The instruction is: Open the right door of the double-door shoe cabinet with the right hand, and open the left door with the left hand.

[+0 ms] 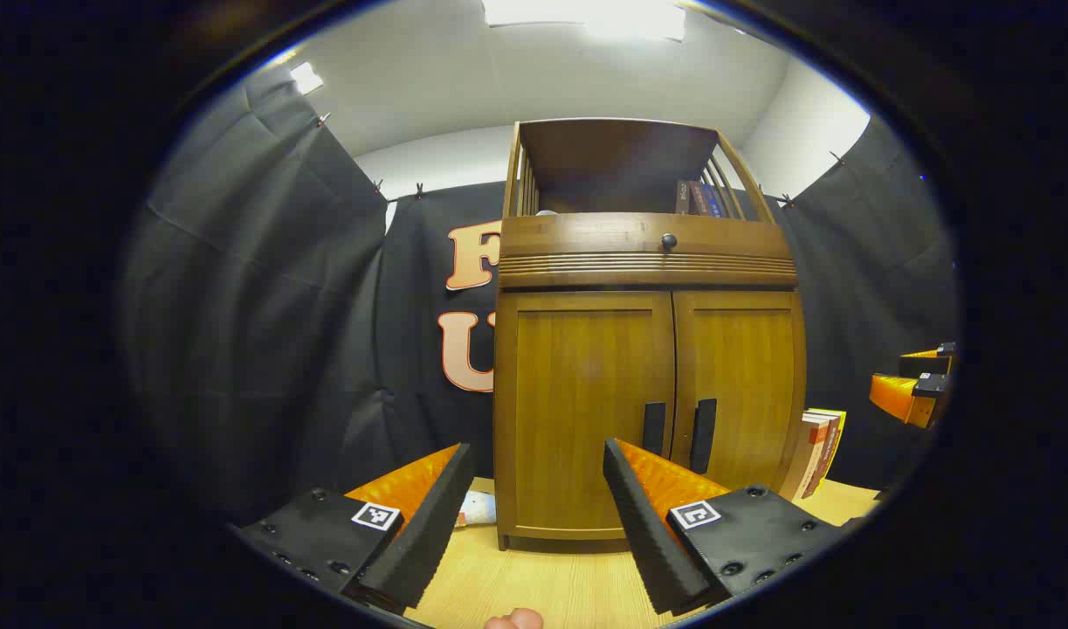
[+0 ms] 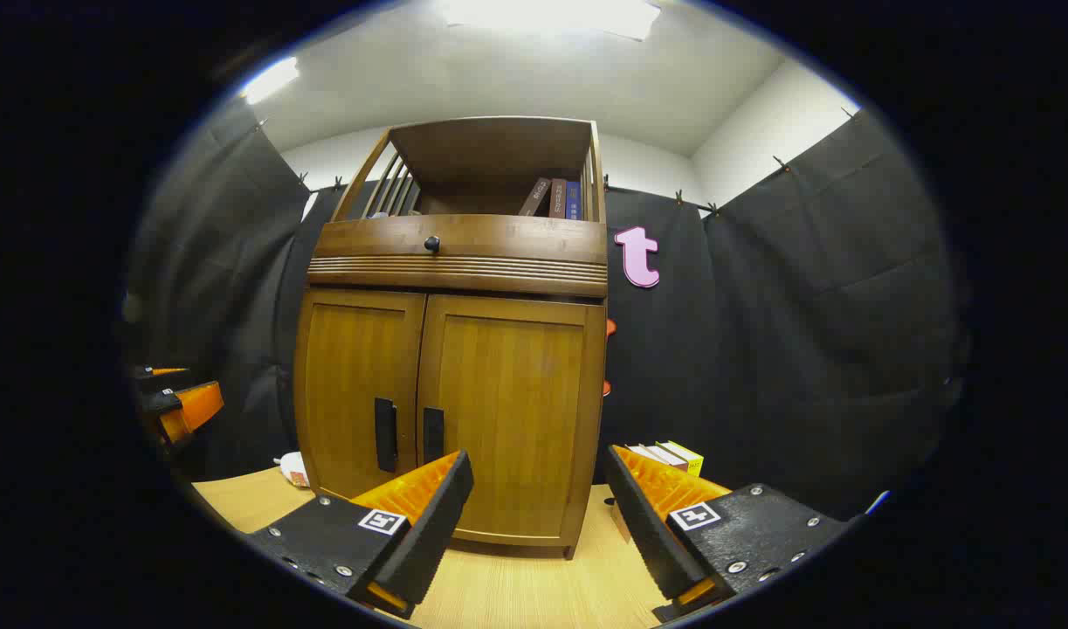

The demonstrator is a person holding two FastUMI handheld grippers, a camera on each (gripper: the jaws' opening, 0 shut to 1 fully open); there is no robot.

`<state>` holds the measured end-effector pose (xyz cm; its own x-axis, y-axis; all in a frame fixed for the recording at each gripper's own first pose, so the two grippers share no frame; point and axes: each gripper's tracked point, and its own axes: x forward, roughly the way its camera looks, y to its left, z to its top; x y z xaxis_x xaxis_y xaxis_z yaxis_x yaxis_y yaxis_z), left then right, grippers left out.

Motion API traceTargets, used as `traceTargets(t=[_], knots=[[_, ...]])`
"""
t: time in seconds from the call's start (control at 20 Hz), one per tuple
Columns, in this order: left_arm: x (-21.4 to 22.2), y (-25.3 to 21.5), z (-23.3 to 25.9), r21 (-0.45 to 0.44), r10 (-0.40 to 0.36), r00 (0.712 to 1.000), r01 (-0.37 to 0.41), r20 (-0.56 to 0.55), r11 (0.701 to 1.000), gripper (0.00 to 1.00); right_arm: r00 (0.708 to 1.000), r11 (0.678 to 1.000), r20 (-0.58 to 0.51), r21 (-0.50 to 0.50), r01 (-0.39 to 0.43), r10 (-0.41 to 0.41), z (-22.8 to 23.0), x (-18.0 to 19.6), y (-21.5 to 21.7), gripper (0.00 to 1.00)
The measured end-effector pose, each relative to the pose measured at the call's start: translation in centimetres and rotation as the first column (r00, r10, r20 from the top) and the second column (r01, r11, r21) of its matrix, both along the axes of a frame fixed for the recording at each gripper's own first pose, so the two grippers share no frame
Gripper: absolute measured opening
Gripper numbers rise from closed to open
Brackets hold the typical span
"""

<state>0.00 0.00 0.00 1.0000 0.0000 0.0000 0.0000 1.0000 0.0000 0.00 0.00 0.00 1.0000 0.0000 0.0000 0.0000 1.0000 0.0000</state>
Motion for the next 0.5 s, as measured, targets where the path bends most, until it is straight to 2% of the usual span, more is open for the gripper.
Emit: traceTargets(t=[0.15, 0.2, 0.5], knots=[[0.04, 0.13, 0.04, -0.007, 0.006, 1.000, -0.006, 0.000, 1.000, 0.97, 1.000, 1.000, 0.010, 0.002, 0.009, -0.009, 0.22, -0.18, -0.32, 0.98], [0.01, 0.10, 0.03, -0.010, 0.007, 1.000, -0.007, -0.002, 1.000, 0.97, 1.000, 1.000, 0.013, 0.002, 0.011, -0.011, 0.23, -0.20, -0.40, 0.94], [-0.26, 0.32, 0.37, -0.002, 0.020, 1.000, -0.020, 0.002, 1.000, 0.96, 1.000, 1.000, 0.016, 0.022, 0.016, -0.016, 0.21, -0.51, -0.88, 0.94]])
